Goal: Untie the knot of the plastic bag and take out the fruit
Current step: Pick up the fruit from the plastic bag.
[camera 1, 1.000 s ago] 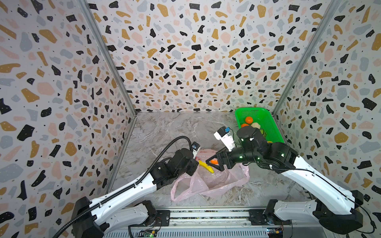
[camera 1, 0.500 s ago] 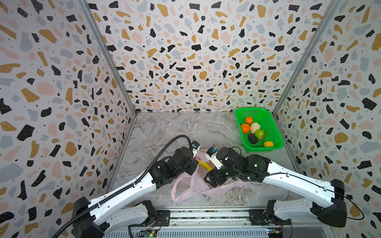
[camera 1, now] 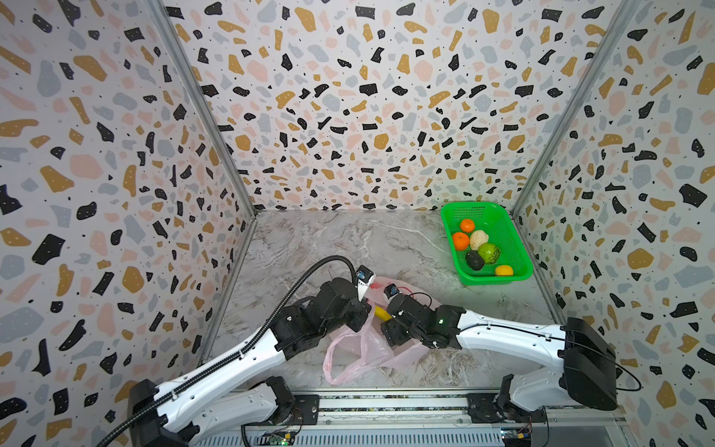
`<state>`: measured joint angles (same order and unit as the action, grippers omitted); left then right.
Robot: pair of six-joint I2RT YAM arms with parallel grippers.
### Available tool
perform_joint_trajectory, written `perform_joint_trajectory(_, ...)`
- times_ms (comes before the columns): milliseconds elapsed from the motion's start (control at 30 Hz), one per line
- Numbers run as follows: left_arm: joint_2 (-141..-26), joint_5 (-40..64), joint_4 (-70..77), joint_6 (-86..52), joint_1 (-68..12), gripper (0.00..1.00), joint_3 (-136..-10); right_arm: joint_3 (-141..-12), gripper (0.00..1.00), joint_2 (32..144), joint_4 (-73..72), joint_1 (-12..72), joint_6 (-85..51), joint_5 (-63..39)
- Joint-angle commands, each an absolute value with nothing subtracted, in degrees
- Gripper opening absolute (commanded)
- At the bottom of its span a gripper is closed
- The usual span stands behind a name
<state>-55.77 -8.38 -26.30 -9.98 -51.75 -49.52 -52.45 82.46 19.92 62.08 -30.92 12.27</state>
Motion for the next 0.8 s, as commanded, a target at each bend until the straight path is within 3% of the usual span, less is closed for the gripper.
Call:
perform_joint_trajectory(0, -54.39, -7.47, -25.93, -10.96, -53.12, 0.0, -46.63, -52.41, 0.81, 81.23, 18.24, 58.89, -32.18, 15.6)
perform_joint_trajectory(233, -55.12, -8.11, -24.86, -12.58, -54.4, 0.0, -45.59, -51.66, 0.84, 78.44, 15.81, 55.55, -31.43, 9.95)
perform_joint_trajectory(433, -55.17, -10.64, -23.65, -13.86, -54.58, 0.0, -44.4, -54.23, 0.84, 83.85, 10.76, 55.38, -31.84, 0.66)
perform_joint_trajectory(767, -56.51, -7.93, -19.9, -15.56, -54.58, 0.0, -41.84, -55.22, 0.94, 90.12, -0.14, 51.91, -33.52, 4.7)
